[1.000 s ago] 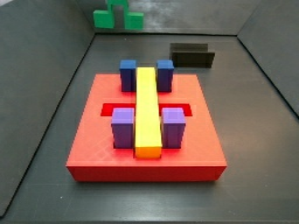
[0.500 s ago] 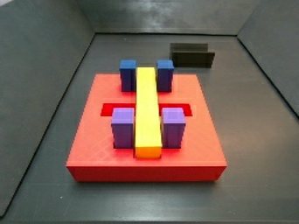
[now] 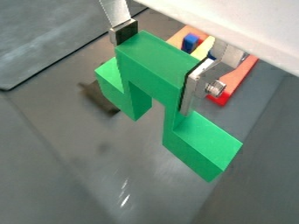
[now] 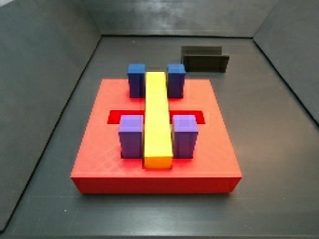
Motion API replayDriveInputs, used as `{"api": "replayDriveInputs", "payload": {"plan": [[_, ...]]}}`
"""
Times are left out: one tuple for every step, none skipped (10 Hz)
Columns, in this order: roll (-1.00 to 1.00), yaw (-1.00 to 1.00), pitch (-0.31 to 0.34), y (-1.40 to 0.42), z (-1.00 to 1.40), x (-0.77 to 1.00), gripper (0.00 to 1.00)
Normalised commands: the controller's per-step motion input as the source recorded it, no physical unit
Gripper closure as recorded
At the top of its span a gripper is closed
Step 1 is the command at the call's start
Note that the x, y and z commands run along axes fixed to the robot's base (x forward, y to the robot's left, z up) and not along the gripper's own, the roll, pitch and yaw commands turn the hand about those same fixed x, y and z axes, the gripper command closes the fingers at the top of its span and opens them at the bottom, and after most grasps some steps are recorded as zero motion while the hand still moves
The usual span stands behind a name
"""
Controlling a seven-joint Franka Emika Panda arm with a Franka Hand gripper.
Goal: Pick up the green object. Move up. Move to above the board. Insert the green object.
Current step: Move to above the board.
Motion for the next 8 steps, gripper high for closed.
{"api": "replayDriveInputs", "payload": {"plan": [[-0.06, 0.06, 0.092, -1.4, 0.13, 0.32, 1.0], [-0.03, 0.03, 0.076, -1.4, 0.14, 0.33, 1.0], [-0.01, 0.03, 0.079, -1.4, 0.14, 0.33, 1.0], [-0.01, 0.02, 0.094, -1.4, 0.14, 0.34, 1.0], [-0.02, 0.01, 0.11, -1.4, 0.15, 0.35, 1.0], [0.0, 0.01, 0.139, -1.4, 0.15, 0.37, 1.0], [-0.01, 0.01, 0.148, -1.4, 0.15, 0.38, 1.0], [0.0, 0.01, 0.161, -1.4, 0.16, 0.4, 1.0]]}}
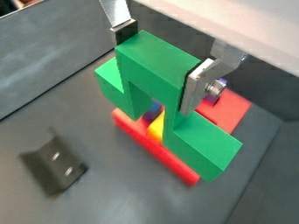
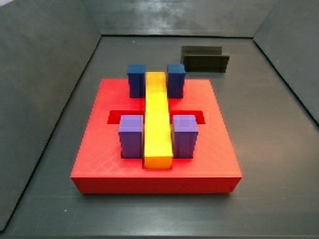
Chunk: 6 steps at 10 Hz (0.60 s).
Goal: Pick up the green object. Move up. Move to above the board. Insert the green object.
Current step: Move to above the board, then insert the green object.
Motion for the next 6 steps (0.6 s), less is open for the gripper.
{"api": "replayDriveInputs", "payload": {"plan": [[-0.01, 0.01, 0.152, -1.4, 0.17, 0.42, 1.0], [0.02, 0.0, 0.149, -1.4, 0.18, 0.45, 1.0], [0.01, 0.01, 0.151, -1.0, 0.13, 0.34, 1.0], [0.02, 0.01, 0.155, -0.45, 0.07, 0.2, 1.0], [0.02, 0.01, 0.121, -0.21, 0.05, 0.12, 1.0], [0.0, 0.0, -0.014, 0.0, -0.09, 0.18, 1.0]]}}
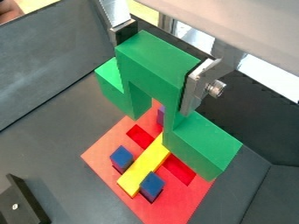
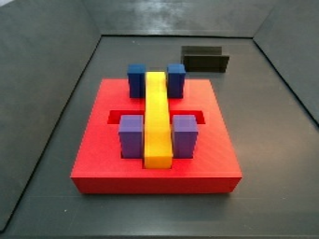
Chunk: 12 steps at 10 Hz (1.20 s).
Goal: Pick up the green object. Move up. Move to above the board. Insert the green object.
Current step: Insert the green object.
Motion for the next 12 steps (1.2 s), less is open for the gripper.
{"api": "replayDriveInputs", "payload": {"plan": [[0.09, 0.02, -0.019, -0.13, -0.3, 0.21, 1.0], [0.18, 0.01, -0.11, -0.33, -0.6, 0.18, 1.0], [0.23, 0.05, -0.154, -0.44, -0.69, 0.19, 1.0], [0.24, 0.08, -0.146, -0.42, -0.67, 0.22, 1.0], [0.26, 0.09, -0.129, -0.4, -0.65, 0.19, 1.0], [0.24, 0.09, -0.156, -0.38, -0.67, 0.14, 1.0], [0.13, 0.03, -0.146, -0.18, -0.82, 0.25, 1.0], [0.09, 0.0, -0.15, -0.08, -0.85, 0.22, 1.0], [0.01, 0.01, -0.201, 0.0, -0.77, 0.0, 1.0], [-0.04, 0.08, -0.193, 0.05, -0.62, 0.0, 1.0], [-0.14, 0.07, -0.216, 0.07, -0.56, 0.0, 1.0], [-0.17, 0.0, -0.259, 0.0, -0.23, -0.11, 1.0]]}}
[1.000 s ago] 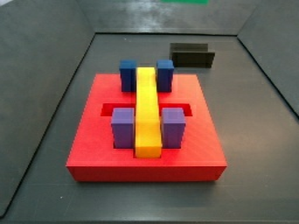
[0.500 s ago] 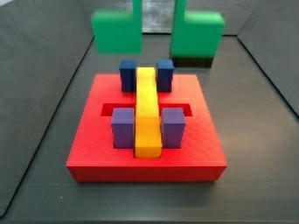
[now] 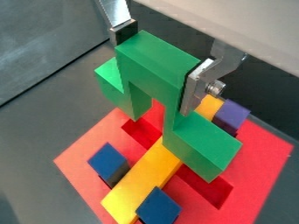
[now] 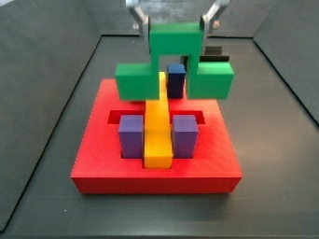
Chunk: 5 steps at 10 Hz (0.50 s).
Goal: Pick up the green object. Move up. Move to above the board. Insert the green object.
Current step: Insert the green object.
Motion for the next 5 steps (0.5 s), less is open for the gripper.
{"api": "replayDriveInputs", "payload": {"plan": [[-0.11, 0.0, -0.233, 0.03, -0.16, -0.22, 1.0], [-0.06, 0.06, -0.223, 0.08, -0.04, -0.38, 1.0], [-0.03, 0.01, -0.216, 0.02, 0.0, -0.57, 1.0], [0.08, 0.04, -0.136, 0.0, 0.0, -0.58, 1.0], [0.19, 0.13, -0.119, 0.0, -0.14, -0.27, 1.0]]}}
